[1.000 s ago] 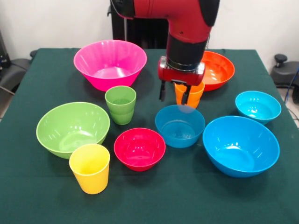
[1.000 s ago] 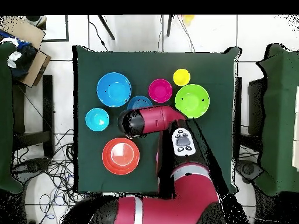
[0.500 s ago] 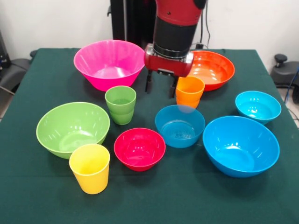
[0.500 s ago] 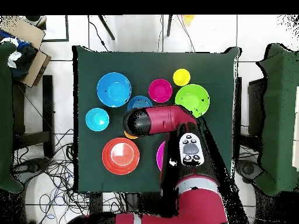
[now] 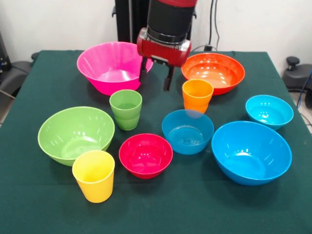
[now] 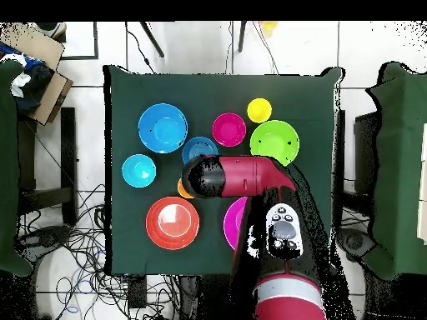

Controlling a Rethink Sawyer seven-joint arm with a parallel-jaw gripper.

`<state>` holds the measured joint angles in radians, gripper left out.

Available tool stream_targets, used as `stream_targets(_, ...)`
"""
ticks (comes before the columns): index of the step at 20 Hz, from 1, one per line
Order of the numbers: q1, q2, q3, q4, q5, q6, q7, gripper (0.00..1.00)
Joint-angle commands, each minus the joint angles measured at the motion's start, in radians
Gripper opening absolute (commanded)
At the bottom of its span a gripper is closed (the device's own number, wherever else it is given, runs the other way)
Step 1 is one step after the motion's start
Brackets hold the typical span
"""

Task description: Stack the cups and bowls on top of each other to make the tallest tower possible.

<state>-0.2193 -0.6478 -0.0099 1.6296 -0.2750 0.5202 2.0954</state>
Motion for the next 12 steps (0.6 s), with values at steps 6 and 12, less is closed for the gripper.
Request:
stream_targets(6,0.047,-0.024,-0.024,0.107,0.1,-0.074,0.212,1.0)
stream_targets(12,0.051,-0.069,-0.037,0.152,0.127,-0.055,0.186,1.0)
